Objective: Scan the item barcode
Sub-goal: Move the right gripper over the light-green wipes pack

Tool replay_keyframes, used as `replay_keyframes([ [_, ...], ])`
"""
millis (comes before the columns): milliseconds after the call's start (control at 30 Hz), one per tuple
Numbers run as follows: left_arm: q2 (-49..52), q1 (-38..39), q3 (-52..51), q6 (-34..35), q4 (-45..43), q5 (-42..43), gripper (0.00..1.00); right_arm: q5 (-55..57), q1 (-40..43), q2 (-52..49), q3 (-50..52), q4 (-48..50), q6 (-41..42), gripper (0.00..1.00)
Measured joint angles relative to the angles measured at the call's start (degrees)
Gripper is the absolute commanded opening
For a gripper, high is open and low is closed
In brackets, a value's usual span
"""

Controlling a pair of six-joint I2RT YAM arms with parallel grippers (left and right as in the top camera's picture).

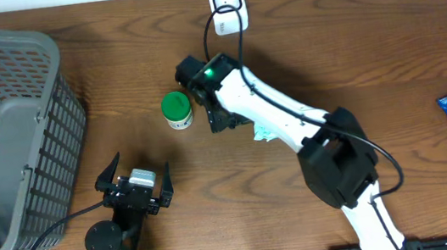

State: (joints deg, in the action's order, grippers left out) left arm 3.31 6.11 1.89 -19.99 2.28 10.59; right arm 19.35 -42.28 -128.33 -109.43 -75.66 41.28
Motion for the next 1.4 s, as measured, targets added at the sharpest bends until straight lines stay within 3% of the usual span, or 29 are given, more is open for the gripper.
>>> replay_keyframes([
  [233,0.00,0.00,0.00,0.00,0.00,0.00,0.98,6.32,0.00,-4.52,0.00,-0.59,1.57,0.90],
  [400,0.00,0.00,0.00,0.00,0.00,0.00,0.98,8.17,-0.02,-6.69,0.00,-0.66,1.95,0.73],
  [500,0.00,0.00,0.00,0.00,0.00,0.00,0.98,8.96,0.00,-7.67,0.13,-1.16,2.43,0.68],
  [800,0.00,0.00,0.00,0.00,0.00,0.00,0.98,13.75,0.07,-7.54,4.52,-1.75,6.36,0.70],
  [867,0.00,0.00,0.00,0.00,0.00,0.00,0.98,14.82,0.09,-7.21,5.64,-1.33,6.60,0.61],
  [933,0.00,0.00,0.00,0.00,0.00,0.00,0.98,15.61,0.15,-7.04,6.78,-0.76,6.80,0.42],
  [967,0.00,0.00,0.00,0.00,0.00,0.02,0.98,15.63,0.24,-7.04,7.26,-0.31,6.91,0.23],
  [1000,0.00,0.00,0.00,0.00,0.00,0.02,0.98,15.63,0.31,-7.06,7.65,0.20,7.17,0.19],
  [1233,0.00,0.00,0.00,0.00,0.00,0.00,0.98,15.98,0.35,-7.08,7.63,-0.55,7.52,0.06],
  [1400,0.00,0.00,0.00,0.00,0.00,0.00,0.98,10.73,0.79,-7.69,3.17,-8.31,4.74,0.01],
])
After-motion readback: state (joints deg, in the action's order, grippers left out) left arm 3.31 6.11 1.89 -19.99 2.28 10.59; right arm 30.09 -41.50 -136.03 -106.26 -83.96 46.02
